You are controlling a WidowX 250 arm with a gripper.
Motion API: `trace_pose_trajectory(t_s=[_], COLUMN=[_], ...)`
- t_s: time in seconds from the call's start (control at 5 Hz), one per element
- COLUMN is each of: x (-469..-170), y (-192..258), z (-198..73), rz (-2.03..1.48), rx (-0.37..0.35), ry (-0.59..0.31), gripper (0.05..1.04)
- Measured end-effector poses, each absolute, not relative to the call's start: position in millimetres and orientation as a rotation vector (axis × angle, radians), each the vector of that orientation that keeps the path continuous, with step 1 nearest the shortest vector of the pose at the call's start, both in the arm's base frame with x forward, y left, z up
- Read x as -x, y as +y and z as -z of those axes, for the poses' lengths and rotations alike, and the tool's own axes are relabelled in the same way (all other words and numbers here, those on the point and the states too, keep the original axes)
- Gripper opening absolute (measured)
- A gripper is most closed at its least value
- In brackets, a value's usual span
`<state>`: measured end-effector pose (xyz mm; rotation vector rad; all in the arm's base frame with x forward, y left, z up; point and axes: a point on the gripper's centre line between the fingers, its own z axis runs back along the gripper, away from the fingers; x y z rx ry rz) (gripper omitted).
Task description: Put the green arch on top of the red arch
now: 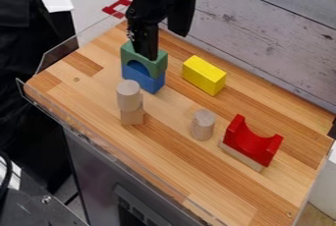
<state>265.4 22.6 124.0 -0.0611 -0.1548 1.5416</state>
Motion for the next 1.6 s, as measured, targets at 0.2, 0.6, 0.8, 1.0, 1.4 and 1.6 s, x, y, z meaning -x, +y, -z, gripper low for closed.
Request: trace_pose_trajectory(t_s=[0.2,0.6,0.8,1.0,1.4,1.6], x=[-263,-266,-267,-272,-276,-283], y=[23,52,59,62,79,85], z=[-117,-120,-120,-113,-90,-94], rz=[-1.543,-1.610,-1.611,-1.599,-1.634,-1.644], rx=[0.041,0.071,0.084,0.072,0.035,0.055], ry=[-0.132,-0.148,-0.158,-0.139,-0.089,-0.120], gripper=[0.999,0.999,0.999,0.999,0.999,0.999])
